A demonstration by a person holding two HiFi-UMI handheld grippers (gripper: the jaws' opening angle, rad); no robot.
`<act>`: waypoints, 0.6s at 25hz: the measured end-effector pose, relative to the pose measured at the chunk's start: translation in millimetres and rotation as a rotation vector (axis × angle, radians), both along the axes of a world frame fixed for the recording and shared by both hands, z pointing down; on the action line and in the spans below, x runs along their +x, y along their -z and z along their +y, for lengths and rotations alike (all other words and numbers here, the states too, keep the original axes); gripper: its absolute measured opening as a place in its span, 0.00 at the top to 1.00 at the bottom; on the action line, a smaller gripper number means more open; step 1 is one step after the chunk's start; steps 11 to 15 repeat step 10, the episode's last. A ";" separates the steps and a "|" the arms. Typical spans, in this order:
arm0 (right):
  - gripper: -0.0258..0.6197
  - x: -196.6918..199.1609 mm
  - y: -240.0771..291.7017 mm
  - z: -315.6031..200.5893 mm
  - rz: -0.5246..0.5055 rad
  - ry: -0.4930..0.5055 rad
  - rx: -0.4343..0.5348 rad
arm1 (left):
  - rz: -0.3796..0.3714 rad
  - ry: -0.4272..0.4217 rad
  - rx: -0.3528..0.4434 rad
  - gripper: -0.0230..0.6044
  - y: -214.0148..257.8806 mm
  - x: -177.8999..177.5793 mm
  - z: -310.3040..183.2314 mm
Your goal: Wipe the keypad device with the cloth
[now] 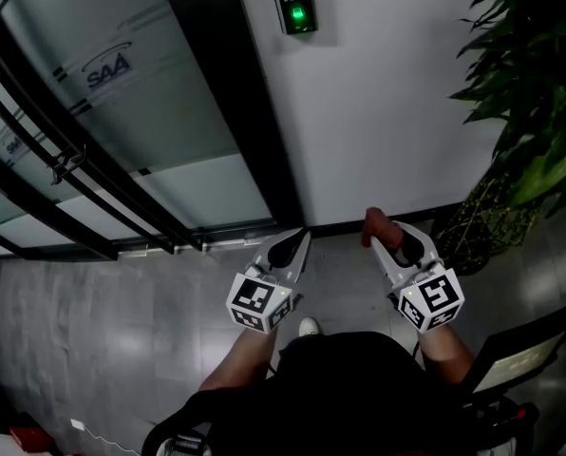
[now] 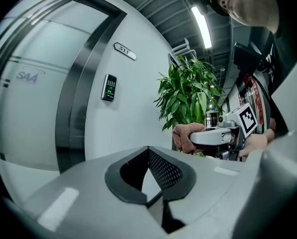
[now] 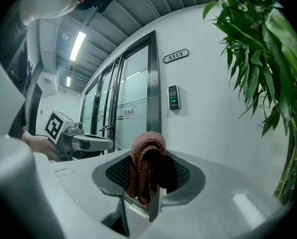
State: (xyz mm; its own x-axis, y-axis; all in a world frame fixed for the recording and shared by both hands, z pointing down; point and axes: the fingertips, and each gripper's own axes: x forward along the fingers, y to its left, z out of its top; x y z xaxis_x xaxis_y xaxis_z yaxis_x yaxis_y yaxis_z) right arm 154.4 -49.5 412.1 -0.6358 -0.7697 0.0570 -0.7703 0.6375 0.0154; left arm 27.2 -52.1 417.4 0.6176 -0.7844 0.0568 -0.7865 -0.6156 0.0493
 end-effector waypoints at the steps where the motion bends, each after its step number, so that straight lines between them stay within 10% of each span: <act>1: 0.75 -0.2 0.6 -0.3 -0.001 -0.001 0.001 | 0.000 0.000 0.000 0.94 0.2 -0.2 -0.3; 15: 0.75 2.5 -1.8 -5.1 0.001 0.003 -0.001 | 0.003 -0.001 -0.003 0.94 -2.6 4.8 -4.8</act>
